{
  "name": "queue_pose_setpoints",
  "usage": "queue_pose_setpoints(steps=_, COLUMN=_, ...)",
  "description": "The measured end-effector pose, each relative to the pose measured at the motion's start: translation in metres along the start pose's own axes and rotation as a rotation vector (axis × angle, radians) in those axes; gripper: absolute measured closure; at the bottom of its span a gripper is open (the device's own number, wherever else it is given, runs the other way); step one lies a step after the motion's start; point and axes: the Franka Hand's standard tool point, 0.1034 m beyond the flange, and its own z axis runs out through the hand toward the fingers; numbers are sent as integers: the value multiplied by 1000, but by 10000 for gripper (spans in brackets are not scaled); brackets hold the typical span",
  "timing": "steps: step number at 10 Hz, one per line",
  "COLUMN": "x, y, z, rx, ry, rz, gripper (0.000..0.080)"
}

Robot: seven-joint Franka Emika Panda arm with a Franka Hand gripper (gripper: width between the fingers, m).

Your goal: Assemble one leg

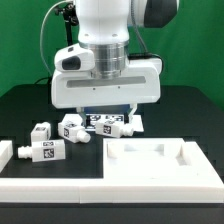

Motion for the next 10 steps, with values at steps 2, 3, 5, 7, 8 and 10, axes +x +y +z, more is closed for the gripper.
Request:
queue_pose_setpoints(steps=2, x=-15, y=-4, z=-1, rx=-9, ry=42, rz=-47, gripper=151)
queue_pose_setpoints(steps=3, x=-13, y=-3, z=0, rx=-8, ry=37, rz=-45, gripper=151)
queue_pose_setpoints(steps=5, x=-12, y=-3, z=0, rx=-9, ry=38, rz=-46, gripper=151)
queue_pose_setpoints(steps=7, x=-14, y=-13, z=2, rx=-29, ry=88, rz=-117, gripper=151)
queue_pose_setpoints(steps=8, x=-32, y=-27, z=5, rx=-33, ry=99, rz=-173, gripper=151)
queue_pose_setpoints(steps=10, x=-51, y=-34, z=8, rx=-45, ry=124, rz=-311, gripper=151)
